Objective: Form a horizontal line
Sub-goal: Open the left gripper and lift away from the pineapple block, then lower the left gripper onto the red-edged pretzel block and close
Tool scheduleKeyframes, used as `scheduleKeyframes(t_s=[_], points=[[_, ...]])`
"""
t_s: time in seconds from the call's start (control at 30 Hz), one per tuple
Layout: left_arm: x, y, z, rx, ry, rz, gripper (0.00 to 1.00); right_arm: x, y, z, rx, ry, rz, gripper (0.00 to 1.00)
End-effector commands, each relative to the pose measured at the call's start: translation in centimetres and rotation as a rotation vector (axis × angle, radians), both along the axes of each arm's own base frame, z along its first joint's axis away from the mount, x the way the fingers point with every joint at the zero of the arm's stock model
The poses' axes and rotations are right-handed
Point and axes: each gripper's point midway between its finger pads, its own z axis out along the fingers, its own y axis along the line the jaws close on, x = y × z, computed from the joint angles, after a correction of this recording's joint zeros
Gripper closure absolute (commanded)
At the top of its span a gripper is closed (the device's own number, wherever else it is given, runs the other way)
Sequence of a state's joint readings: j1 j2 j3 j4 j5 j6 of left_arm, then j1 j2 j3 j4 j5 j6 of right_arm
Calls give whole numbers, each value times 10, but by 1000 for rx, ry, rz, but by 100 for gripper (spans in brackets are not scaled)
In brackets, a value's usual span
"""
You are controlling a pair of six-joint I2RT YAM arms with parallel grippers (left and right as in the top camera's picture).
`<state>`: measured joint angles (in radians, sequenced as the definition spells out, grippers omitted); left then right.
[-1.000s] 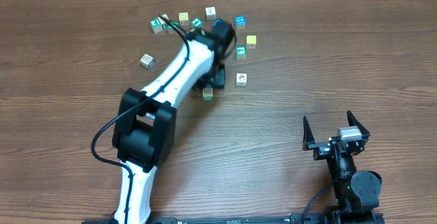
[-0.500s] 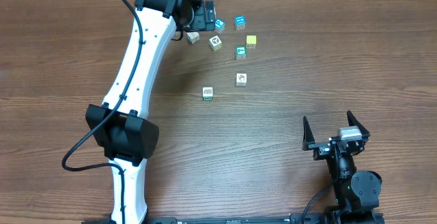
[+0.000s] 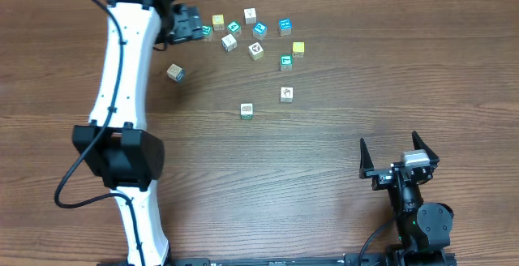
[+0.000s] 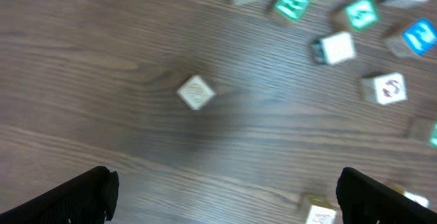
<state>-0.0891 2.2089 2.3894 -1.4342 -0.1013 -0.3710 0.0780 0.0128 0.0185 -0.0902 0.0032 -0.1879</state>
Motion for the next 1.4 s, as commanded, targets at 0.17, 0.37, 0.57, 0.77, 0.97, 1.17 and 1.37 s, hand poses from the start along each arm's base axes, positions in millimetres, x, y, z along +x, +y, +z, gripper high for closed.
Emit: scheduleKeyframes(t_s=[0.17,0.37,0.57,0.77,0.97,1.17,1.37], points=[[-4,34,-31,-36,44,241,0,0,-1,-2,-3,-5,-1,0],[4,29,-74,-66,47,268,0,0,-1,-2,-3,-5,-1,0],[1,26,-113,-93,67,320,4,0,-1,-2,-3,-5,-1,0],[0,27,-136,-101,62,344,13,0,-1,-2,-3,-5,-1,0],[6,27,-143,-107,35,350,31,0,-1,-2,-3,-5,-1,0],[13,25,-141,-114,4,346,43,0,-1,-2,-3,-5,-1,0],[13,25,-143,-114,4,346,43,0,-1,-2,-3,-5,-1,0]])
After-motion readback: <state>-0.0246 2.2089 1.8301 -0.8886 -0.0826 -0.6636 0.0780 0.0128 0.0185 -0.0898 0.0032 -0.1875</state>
